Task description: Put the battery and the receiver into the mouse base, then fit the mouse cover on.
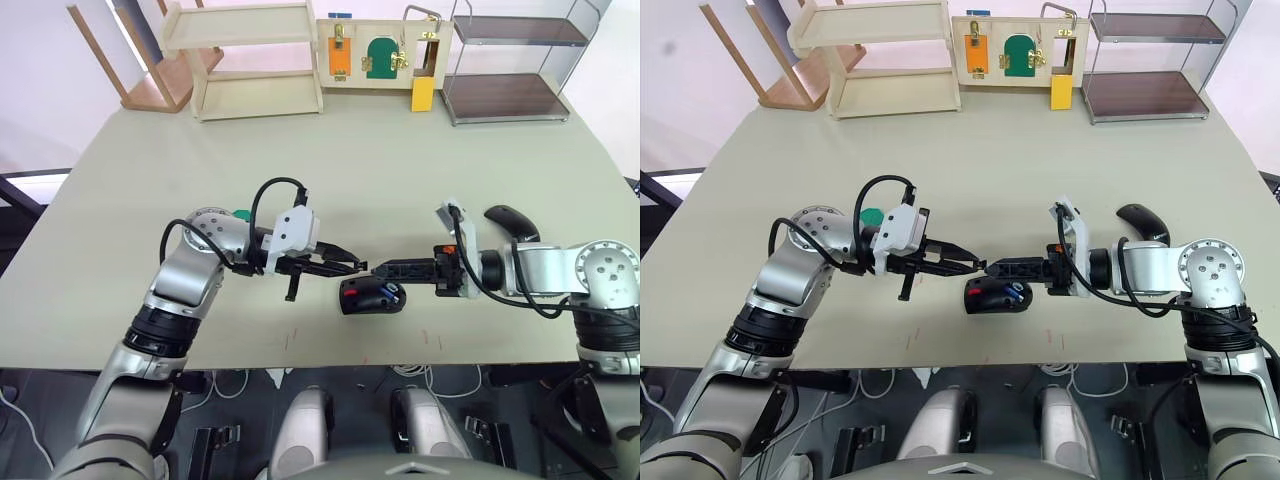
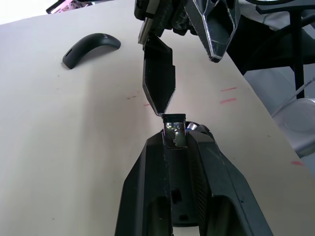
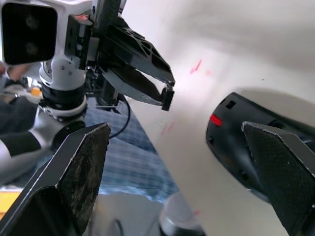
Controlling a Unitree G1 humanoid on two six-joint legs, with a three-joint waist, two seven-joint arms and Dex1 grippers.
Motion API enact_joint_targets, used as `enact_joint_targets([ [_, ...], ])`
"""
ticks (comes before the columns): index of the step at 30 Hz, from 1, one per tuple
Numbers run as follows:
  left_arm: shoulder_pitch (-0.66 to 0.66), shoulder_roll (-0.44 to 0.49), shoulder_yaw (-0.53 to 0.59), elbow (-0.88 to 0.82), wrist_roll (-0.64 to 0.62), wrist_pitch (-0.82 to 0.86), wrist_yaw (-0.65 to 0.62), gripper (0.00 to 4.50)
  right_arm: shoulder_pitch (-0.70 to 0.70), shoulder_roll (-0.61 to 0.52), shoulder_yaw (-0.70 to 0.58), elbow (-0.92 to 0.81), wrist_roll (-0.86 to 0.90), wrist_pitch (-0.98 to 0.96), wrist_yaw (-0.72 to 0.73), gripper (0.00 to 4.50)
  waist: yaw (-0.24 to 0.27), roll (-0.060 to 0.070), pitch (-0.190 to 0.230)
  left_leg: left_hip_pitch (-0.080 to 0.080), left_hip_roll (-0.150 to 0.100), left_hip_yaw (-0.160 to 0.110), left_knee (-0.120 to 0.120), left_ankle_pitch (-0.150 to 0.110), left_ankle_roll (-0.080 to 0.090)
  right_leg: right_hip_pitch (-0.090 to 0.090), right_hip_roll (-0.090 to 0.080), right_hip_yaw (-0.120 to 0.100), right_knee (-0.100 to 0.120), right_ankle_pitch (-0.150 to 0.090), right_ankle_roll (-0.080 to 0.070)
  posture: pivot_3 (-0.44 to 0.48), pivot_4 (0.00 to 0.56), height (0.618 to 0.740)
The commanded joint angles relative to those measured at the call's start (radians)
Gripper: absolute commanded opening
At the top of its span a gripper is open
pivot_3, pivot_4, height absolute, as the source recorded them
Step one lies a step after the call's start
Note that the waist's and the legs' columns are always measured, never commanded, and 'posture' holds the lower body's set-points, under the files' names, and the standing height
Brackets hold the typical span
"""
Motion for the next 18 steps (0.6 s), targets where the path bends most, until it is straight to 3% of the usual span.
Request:
enact_joint_targets([
  [1, -0.027, -0.007, -0.013, -0.026, -0.003, -0.019, -0.014, 0.03, -0.007, -0.001, 0.032, -0.017, 0.081, -0.066, -0.053, 4.5, 0.0, 0.0, 0.0, 0.0, 0.0, 0.0, 0.0, 0.0, 0.0, 0.0, 0.0, 0.0, 0.0, 0.0, 0.0, 0.0, 0.15, 0.74],
  [7, -0.049, -0.017, -0.027, -0.022, -0.003, -0.017, -0.018, 0.03, -0.002, 0.019, 0.06, -0.031, 0.081, -0.107, -0.08, 4.5, 0.002, 0.0, 0.0, 0.0, 0.0, -0.001, 0.0, 0.0, 0.0, 0.0, 0.0, 0.0, -0.001, 0.0, 0.0, 0.0, 0.15, 0.74],
  [9, -0.049, -0.014, -0.029, -0.025, -0.004, -0.018, -0.022, 0.03, 0.004, 0.043, 0.053, -0.033, 0.081, -0.125, -0.09, 4.09, 0.002, 0.0, 0.0, 0.0, 0.0, -0.001, 0.0, 0.0, 0.0, 0.0, 0.0, 0.0, -0.001, 0.0, 0.0, 0.0, 0.15, 0.74],
  [10, -0.049, -0.013, -0.03, -0.026, -0.004, -0.017, -0.022, 0.03, 0.005, 0.048, 0.052, -0.033, 0.081, -0.129, -0.094, 3.78, 0.002, 0.0, 0.0, 0.0, 0.0, -0.001, 0.0, 0.0, 0.0, 0.0, 0.0, 0.0, -0.001, 0.0, 0.0, 0.0, 0.15, 0.74],
  [11, -0.049, -0.011, -0.031, -0.027, -0.004, -0.017, -0.025, 0.03, 0.007, 0.048, 0.054, -0.036, 0.081, -0.131, -0.097, 3.18, 0.001, 0.0, 0.0, 0.0, 0.0, -0.001, 0.0, 0.0, 0.0, 0.0, 0.0, 0.0, -0.001, 0.0, 0.0, 0.0, 0.15, 0.74],
  [13, -0.049, -0.007, -0.031, -0.03, -0.005, -0.014, -0.028, 0.03, 0.014, 0.057, 0.053, -0.041, 0.081, -0.136, -0.104, 2.77, 0.001, 0.0, 0.0, 0.0, 0.0, -0.001, 0.0, 0.0, 0.0, 0.0, 0.0, 0.0, -0.001, 0.0, 0.0, 0.0, 0.15, 0.74],
  [15, -0.052, -0.005, -0.03, -0.029, -0.006, -0.013, -0.03, 0.03, 0.016, 0.056, 0.054, -0.045, 0.081, -0.135, -0.105, 2.01, 0.001, 0.0, 0.0, 0.0, 0.0, -0.001, -0.001, 0.0, 0.0, 0.0, 0.0, 0.0, -0.001, 0.0, 0.0, 0.0, 0.15, 0.74],
  [18, -0.055, -0.003, -0.029, -0.027, -0.008, -0.009, -0.031, 0.03, 0.017, 0.052, 0.057, -0.048, 0.081, -0.133, -0.104, 2.01, 0.002, 0.0, 0.0, 0.0, 0.0, -0.001, -0.001, 0.0, 0.0, 0.0, 0.0, 0.0, -0.001, 0.0, -0.001, 0.0, 0.15, 0.74],
])
